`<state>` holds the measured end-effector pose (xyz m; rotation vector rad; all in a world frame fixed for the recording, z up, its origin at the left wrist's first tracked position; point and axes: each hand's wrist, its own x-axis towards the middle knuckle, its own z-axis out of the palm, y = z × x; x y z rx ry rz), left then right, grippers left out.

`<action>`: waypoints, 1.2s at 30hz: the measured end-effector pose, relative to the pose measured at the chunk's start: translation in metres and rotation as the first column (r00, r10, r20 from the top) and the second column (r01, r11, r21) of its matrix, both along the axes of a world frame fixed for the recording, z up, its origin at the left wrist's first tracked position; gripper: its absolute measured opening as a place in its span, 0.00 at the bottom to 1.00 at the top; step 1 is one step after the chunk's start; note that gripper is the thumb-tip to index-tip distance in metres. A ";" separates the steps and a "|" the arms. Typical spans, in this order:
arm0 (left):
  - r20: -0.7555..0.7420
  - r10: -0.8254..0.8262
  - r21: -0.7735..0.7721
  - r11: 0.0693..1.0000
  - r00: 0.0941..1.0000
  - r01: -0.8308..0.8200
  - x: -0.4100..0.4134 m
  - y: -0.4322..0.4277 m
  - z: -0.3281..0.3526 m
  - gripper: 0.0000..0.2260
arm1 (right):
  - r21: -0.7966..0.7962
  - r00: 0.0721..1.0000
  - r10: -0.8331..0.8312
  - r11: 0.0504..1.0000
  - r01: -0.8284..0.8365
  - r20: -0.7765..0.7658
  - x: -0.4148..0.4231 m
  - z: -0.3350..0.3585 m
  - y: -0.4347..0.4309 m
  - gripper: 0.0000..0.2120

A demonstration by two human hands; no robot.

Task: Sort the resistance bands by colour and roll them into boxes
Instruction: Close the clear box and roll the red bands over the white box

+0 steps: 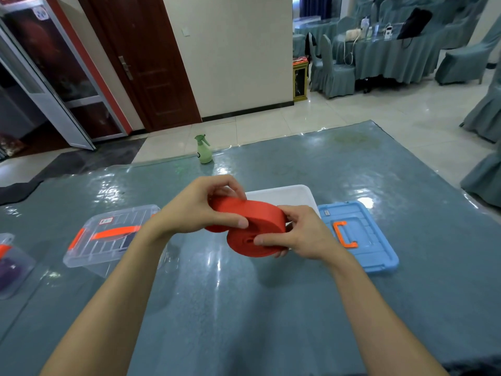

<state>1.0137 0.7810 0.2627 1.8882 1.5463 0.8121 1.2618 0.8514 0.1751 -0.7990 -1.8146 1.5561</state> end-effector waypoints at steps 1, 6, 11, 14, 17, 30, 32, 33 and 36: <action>0.086 0.000 0.024 1.000 0.996 -0.002 -0.002 0.000 -0.002 0.24 | -0.026 1.000 -0.004 1.000 0.003 -0.029 0.002 0.002 0.001 0.23; 0.389 0.023 0.071 0.996 0.921 -0.055 -0.006 0.001 -0.017 0.19 | -0.093 0.987 -0.055 0.995 0.042 -0.150 0.002 0.007 0.002 0.23; 0.456 0.038 0.118 0.988 0.889 -0.102 -0.001 -0.001 -0.028 0.16 | -0.138 0.960 -0.108 0.988 0.074 -0.260 -0.001 0.010 0.003 0.17; 0.478 0.016 0.129 0.988 0.878 -0.088 0.007 -0.001 -0.034 0.22 | -0.211 0.931 -0.142 0.975 0.073 -0.337 -0.004 0.010 0.002 0.22; 0.462 0.044 0.096 0.990 0.886 -0.099 0.012 0.000 -0.038 0.28 | -0.257 0.910 -0.147 0.965 0.047 -0.387 -0.010 0.009 0.000 0.26; 0.005 -0.038 -0.048 0.998 0.999 0.038 -0.003 0.004 -0.021 0.27 | -0.066 1.000 0.019 0.998 -0.019 0.004 -0.006 0.001 -0.001 0.28; 0.000 -0.057 -0.076 0.996 0.998 0.056 -0.004 0.003 -0.018 0.25 | -0.125 0.998 0.003 0.992 -0.010 -0.060 -0.011 -0.001 -0.004 0.28; 0.015 -0.057 -0.079 0.995 0.998 0.058 -0.005 0.002 -0.017 0.23 | -0.140 0.997 -0.010 0.990 -0.001 -0.080 -0.014 -0.002 -0.005 0.28; 0.110 0.012 -0.006 1.000 0.994 -0.012 0.000 -0.001 -0.017 0.18 | -0.163 0.993 -0.049 0.986 0.032 -0.105 -0.022 -0.002 -0.007 0.28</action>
